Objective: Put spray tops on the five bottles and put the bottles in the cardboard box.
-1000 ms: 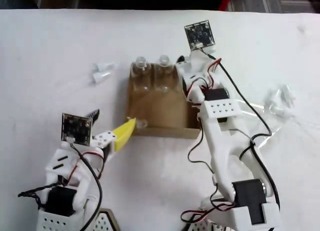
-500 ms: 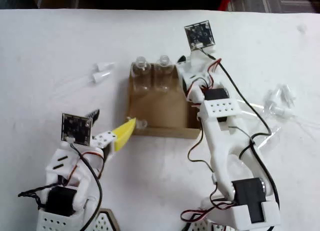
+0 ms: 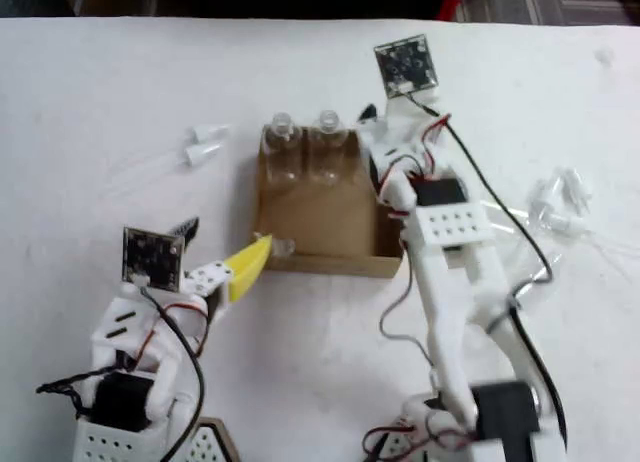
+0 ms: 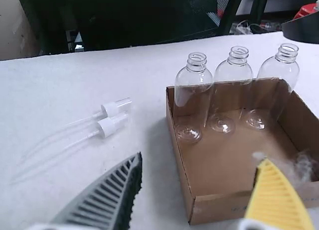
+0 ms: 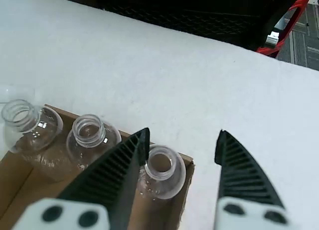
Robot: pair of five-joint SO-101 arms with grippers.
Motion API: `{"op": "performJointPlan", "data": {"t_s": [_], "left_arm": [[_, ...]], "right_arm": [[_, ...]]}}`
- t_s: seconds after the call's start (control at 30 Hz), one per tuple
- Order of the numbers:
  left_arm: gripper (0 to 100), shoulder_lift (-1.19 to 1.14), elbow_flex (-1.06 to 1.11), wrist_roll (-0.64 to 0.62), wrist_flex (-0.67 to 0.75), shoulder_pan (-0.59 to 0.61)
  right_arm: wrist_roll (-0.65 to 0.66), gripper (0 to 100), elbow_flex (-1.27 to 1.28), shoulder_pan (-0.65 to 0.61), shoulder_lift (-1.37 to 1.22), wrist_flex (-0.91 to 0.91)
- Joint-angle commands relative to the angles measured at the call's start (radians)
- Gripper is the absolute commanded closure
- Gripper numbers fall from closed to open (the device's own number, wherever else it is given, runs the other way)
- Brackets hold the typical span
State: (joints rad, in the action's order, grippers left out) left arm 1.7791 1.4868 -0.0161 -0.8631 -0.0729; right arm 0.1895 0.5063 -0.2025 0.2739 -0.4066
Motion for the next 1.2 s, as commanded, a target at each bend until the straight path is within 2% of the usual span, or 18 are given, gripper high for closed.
{"op": "performJointPlan", "data": {"t_s": [0.0, 0.27, 0.43, 0.63, 0.9, 1.17], "left_arm": [[67, 0.007, -0.006, -0.003, 0.028, 0.007], [67, 0.007, -0.006, -0.003, 0.025, 0.007], [67, 0.007, -0.005, -0.003, 0.021, 0.007], [67, 0.007, 0.014, -0.003, 0.032, 0.005], [70, 0.007, 0.028, -0.003, 0.040, -0.045], [71, 0.007, 0.028, -0.003, 0.040, -0.041]], "right_arm": [[0.006, 80.8, -0.120, 0.079, 0.193, -0.176], [0.006, 80.8, -0.385, 0.378, 0.166, -0.552], [0.003, 80.7, -0.465, 0.561, 0.076, -0.768], [-0.161, 80.4, -0.466, 0.782, -0.099, -0.848], [-0.178, 80.4, -0.476, 0.834, -0.420, -0.871], [-0.233, 80.7, -0.476, 0.814, -0.513, -0.789]]}}
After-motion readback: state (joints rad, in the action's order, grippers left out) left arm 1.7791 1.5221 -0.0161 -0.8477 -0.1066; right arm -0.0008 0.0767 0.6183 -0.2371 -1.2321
